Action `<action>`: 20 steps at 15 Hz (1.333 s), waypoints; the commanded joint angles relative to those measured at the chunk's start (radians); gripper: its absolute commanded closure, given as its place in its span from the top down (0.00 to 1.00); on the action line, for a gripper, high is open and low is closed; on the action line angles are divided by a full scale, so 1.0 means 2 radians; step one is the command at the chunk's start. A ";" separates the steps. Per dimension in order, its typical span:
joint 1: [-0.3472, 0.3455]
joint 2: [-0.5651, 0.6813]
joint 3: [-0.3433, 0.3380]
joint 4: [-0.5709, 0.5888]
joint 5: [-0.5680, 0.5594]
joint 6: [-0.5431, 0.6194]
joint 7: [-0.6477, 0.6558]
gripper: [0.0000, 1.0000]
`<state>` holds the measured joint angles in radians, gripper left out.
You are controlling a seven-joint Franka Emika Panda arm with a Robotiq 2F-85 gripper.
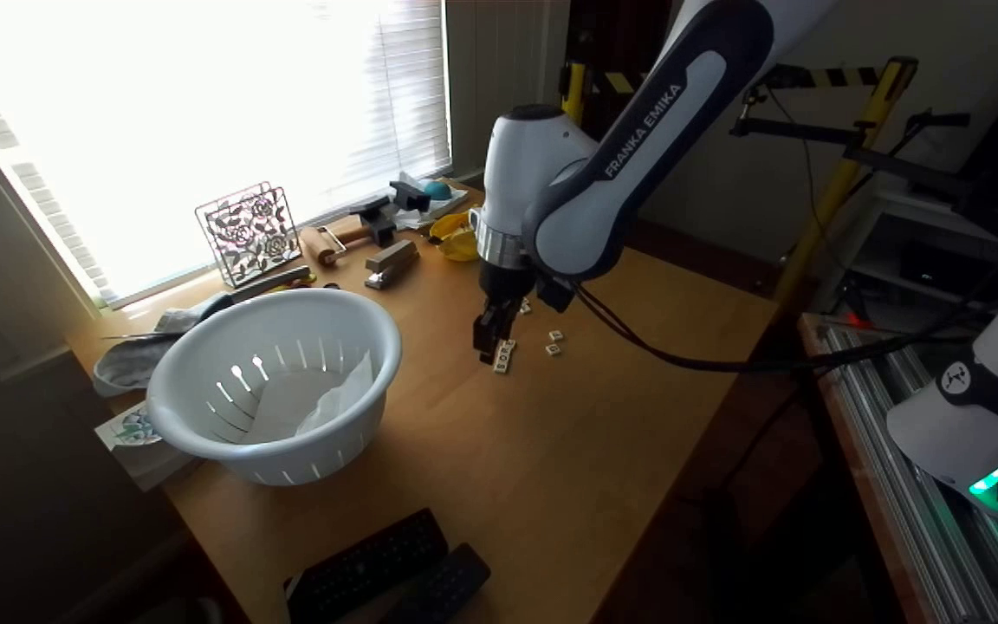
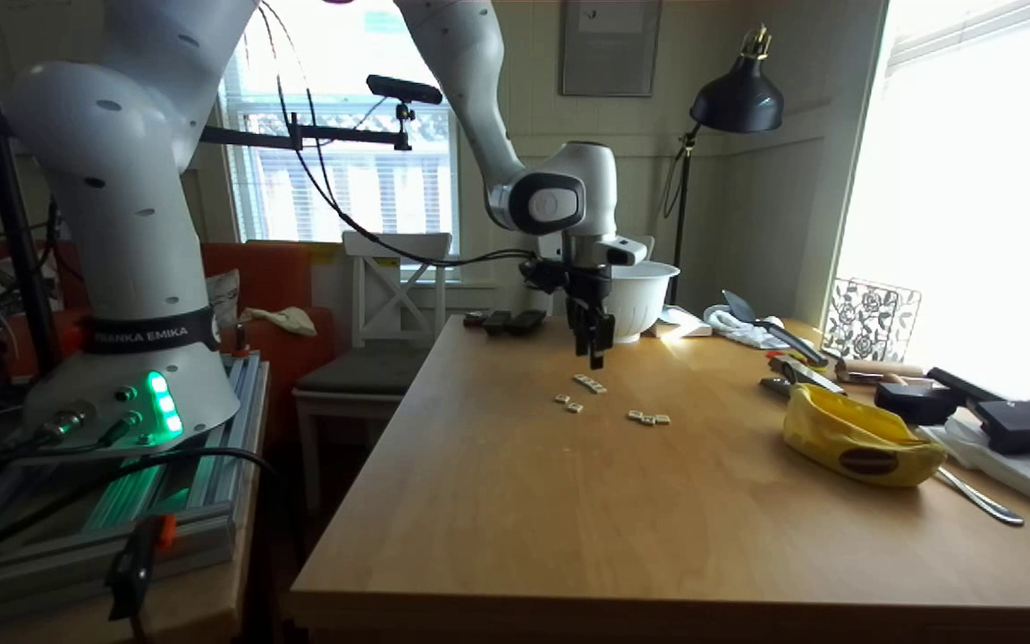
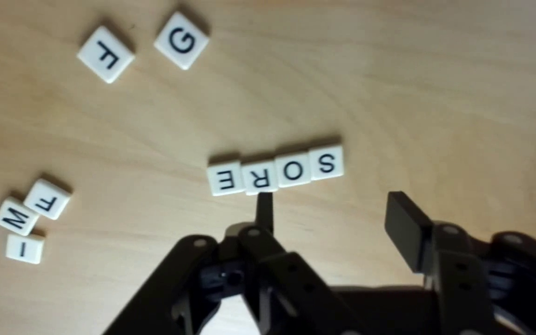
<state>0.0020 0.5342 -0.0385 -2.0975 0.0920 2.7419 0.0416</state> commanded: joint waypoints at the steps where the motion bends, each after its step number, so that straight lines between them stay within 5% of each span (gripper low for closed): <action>1: 0.028 -0.010 -0.017 0.004 -0.026 -0.030 0.040 0.96; 12: 0.018 -0.057 -0.071 -0.029 -0.065 -0.041 0.038 1.00; 20: -0.018 -0.110 -0.061 -0.075 -0.086 -0.056 -0.024 1.00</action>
<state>0.0033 0.3895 -0.1850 -2.1830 -0.0527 2.6468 0.0404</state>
